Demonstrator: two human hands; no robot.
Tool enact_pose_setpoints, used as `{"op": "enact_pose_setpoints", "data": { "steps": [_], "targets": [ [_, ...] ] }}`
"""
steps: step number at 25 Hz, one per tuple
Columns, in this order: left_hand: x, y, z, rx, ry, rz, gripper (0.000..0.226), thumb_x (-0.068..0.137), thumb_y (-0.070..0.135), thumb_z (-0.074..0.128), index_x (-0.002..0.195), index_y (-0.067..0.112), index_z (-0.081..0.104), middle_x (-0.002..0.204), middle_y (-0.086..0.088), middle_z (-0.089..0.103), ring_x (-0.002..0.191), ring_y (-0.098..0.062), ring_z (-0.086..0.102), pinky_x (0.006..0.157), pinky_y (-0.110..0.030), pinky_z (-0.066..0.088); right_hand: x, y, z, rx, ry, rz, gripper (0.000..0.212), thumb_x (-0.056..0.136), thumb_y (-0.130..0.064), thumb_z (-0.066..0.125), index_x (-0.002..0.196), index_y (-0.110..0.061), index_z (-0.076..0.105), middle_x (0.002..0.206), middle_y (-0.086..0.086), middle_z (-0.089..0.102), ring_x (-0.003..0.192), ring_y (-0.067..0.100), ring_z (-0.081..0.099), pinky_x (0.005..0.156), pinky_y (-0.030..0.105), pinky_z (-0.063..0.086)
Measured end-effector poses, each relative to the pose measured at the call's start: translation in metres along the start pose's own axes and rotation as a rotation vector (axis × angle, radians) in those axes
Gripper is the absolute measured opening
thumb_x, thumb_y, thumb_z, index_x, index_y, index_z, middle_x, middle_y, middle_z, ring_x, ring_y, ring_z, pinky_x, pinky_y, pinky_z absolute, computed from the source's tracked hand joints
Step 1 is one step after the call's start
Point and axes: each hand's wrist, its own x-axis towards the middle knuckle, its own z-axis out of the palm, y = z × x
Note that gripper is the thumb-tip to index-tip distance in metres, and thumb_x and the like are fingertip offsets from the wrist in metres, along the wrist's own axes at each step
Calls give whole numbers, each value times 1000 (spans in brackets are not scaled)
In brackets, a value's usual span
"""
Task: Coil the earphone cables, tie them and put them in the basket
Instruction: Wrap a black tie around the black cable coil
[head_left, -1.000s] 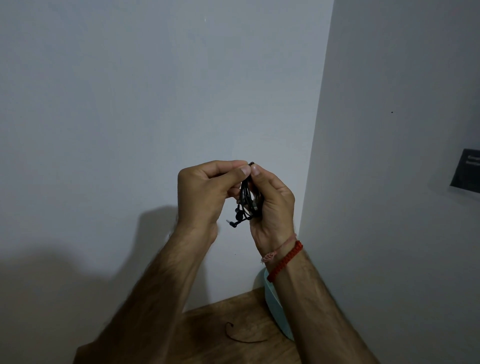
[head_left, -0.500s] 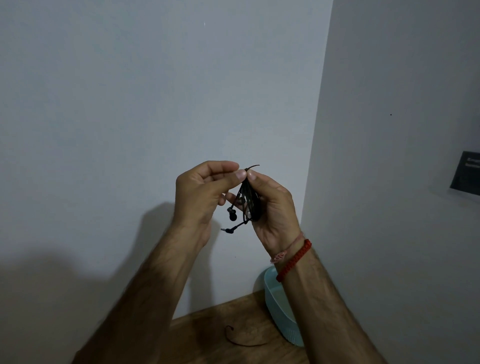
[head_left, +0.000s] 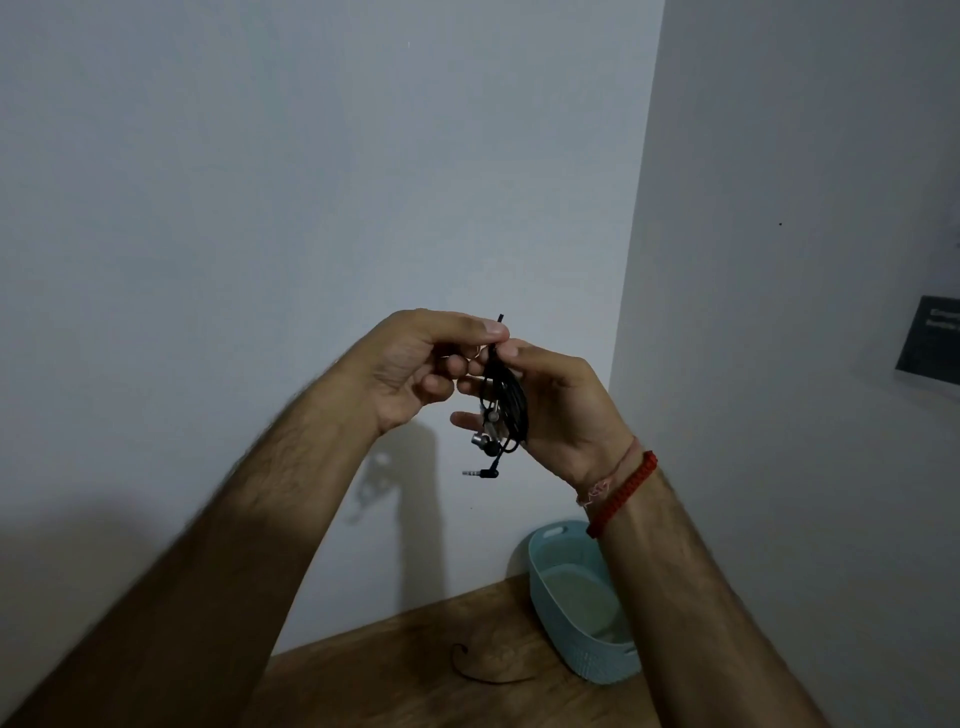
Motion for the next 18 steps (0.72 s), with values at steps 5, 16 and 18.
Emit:
{"op": "enact_pose_setpoints", "data": {
  "steps": [5,16,18],
  "targets": [
    [4,7,8,-98,199,57,8,81,14,81,88,10,79,70,0,72,52,-5,60,38,-12,34,-3,-2,-9,-395,445,-412,23,87,-25,71,107,-15,76,110,-3,76,110,11,68,95,37,50],
    [14,21,24,47,212,64,14,78,12,82,91,7,78,69,0,67,49,-3,51,35,-13,28,7,-13,-23,-461,296,-417,17,92,-16,70,102,-5,77,97,16,75,90,19,62,83,35,47],
    [14,19,26,58,231,78,14,77,12,83,89,7,78,69,0,69,48,-3,52,36,-14,29,5,-12,-24,-430,287,-423,14,91,-14,70,100,-6,78,91,11,75,87,22,62,81,38,47]
  ]
}}
